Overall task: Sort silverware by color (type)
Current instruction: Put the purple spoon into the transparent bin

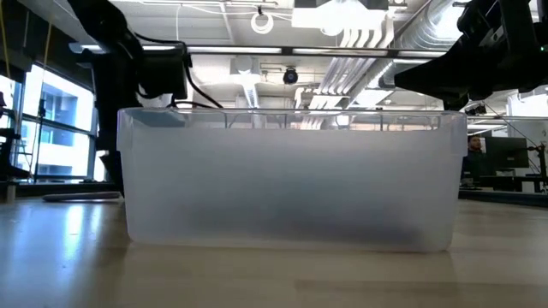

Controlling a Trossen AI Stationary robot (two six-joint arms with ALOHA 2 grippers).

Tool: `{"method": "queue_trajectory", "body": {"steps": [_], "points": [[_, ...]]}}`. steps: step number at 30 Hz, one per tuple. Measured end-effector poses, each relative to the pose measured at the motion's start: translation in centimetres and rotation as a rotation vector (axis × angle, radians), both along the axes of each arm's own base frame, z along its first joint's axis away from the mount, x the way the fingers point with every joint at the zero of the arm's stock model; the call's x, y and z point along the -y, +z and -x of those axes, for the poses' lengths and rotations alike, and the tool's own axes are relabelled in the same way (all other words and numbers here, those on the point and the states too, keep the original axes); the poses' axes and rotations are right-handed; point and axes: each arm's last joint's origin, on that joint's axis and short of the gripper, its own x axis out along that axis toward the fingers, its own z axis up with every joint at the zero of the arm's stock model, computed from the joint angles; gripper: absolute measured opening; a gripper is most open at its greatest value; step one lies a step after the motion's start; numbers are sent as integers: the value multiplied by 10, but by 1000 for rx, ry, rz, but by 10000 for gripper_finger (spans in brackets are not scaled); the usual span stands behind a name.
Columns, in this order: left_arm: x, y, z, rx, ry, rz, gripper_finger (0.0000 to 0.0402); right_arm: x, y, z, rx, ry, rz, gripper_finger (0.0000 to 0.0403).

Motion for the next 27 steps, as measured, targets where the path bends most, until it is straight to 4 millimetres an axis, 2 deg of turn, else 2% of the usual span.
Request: {"method": "queue_trajectory", "body": {"steps": [9, 16, 21, 27], "points": [[-3, -10, 5, 31, -44, 8, 90, 0, 0, 0, 0, 0, 0, 0], [-1, -9, 3, 42, -52, 61, 10, 0, 0, 0, 2, 0, -8, 0], [9, 5, -6, 22, -77, 103, 9, 0, 0, 0, 2, 0, -8, 0], [27, 40, -30, 93, -116, 88, 4, 0, 0, 0, 2, 0, -8, 0]]}}
